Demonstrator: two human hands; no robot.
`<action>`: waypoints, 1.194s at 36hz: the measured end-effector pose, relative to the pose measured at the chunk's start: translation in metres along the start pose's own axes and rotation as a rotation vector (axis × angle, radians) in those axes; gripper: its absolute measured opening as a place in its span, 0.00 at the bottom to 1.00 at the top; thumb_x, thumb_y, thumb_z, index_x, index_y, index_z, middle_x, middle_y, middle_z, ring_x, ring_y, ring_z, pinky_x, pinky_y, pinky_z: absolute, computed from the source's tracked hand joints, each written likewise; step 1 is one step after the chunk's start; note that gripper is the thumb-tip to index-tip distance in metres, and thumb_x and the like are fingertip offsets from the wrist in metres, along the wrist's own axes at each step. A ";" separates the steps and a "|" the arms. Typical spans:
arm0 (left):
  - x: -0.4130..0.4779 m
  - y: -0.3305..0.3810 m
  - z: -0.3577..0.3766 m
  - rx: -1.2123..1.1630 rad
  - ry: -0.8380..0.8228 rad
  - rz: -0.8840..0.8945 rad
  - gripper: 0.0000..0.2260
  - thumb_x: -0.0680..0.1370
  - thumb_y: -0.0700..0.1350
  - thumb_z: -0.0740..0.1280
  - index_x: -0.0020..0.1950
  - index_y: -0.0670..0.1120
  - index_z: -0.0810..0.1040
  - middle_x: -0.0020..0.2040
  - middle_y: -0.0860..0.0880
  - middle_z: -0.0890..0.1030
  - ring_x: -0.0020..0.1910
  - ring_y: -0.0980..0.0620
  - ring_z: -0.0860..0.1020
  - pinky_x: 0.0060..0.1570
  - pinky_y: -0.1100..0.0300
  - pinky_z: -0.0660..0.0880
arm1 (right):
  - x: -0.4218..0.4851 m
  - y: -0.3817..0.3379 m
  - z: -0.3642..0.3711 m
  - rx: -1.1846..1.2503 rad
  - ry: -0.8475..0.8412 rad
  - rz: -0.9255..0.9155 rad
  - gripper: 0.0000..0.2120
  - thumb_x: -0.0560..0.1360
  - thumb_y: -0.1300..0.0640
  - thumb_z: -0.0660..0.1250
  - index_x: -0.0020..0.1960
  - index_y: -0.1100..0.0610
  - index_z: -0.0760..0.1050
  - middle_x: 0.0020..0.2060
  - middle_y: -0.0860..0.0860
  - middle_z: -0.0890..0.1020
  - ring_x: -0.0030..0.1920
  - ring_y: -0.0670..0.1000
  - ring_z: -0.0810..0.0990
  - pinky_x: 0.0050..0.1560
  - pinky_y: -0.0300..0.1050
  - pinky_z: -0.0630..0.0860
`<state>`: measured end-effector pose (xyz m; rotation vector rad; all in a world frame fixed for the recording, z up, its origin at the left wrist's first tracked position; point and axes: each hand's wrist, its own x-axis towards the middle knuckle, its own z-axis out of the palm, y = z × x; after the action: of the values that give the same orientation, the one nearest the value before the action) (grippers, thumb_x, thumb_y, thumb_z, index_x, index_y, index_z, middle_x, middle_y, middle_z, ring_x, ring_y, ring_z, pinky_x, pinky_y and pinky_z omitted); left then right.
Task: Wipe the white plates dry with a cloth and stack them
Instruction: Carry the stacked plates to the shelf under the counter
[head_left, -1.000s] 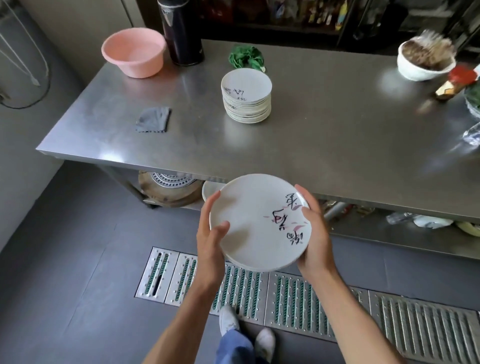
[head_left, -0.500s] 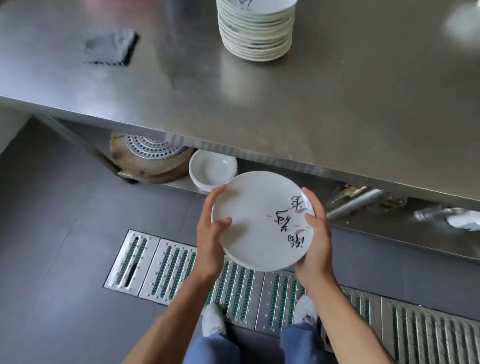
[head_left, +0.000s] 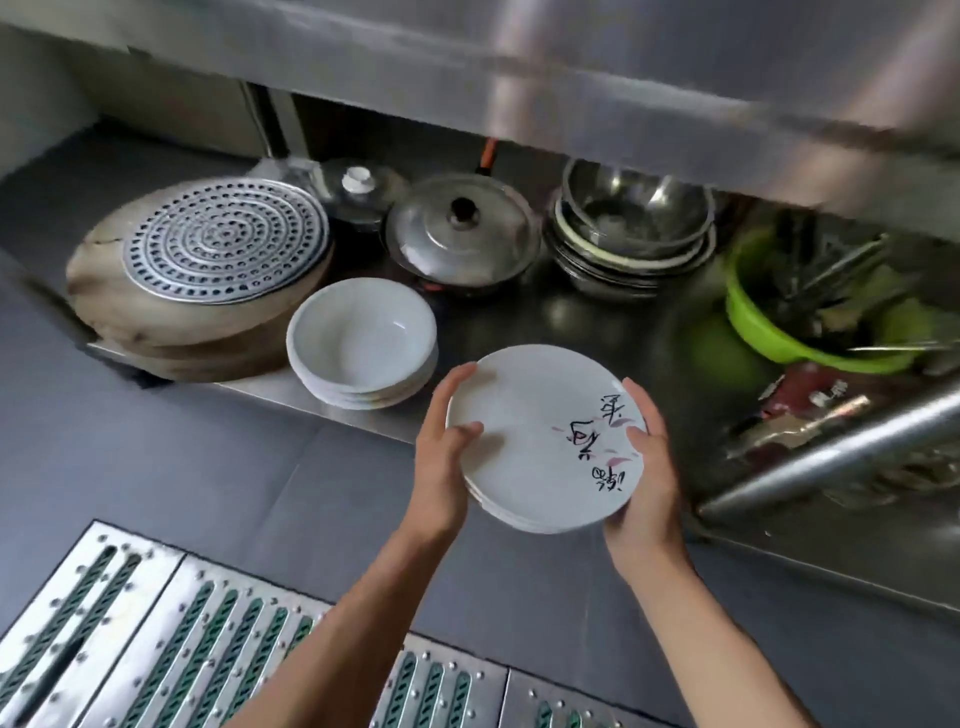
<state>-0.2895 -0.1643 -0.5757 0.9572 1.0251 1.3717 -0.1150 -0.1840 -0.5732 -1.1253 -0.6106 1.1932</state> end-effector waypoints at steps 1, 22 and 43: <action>0.007 -0.017 0.000 0.001 -0.006 0.004 0.26 0.69 0.42 0.61 0.67 0.54 0.78 0.67 0.55 0.78 0.66 0.54 0.77 0.57 0.61 0.76 | 0.009 0.012 -0.007 0.000 0.006 -0.009 0.21 0.75 0.54 0.59 0.65 0.42 0.77 0.60 0.48 0.83 0.59 0.49 0.82 0.46 0.39 0.80; 0.083 -0.215 0.014 0.015 -0.072 -0.078 0.29 0.65 0.43 0.60 0.66 0.53 0.77 0.66 0.55 0.79 0.67 0.50 0.75 0.64 0.54 0.74 | 0.122 0.147 -0.104 -0.072 0.125 0.019 0.23 0.76 0.59 0.56 0.65 0.43 0.77 0.58 0.47 0.84 0.57 0.49 0.83 0.47 0.43 0.80; 0.131 -0.244 0.005 0.191 -0.024 -0.105 0.28 0.70 0.44 0.57 0.68 0.65 0.75 0.65 0.68 0.75 0.64 0.68 0.72 0.60 0.63 0.70 | 0.179 0.168 -0.100 -0.142 0.105 0.027 0.24 0.71 0.54 0.59 0.64 0.40 0.78 0.59 0.48 0.83 0.59 0.52 0.82 0.53 0.50 0.79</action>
<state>-0.2196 -0.0326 -0.8090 1.0422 1.1870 1.1892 -0.0420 -0.0572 -0.7945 -1.3110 -0.6090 1.1195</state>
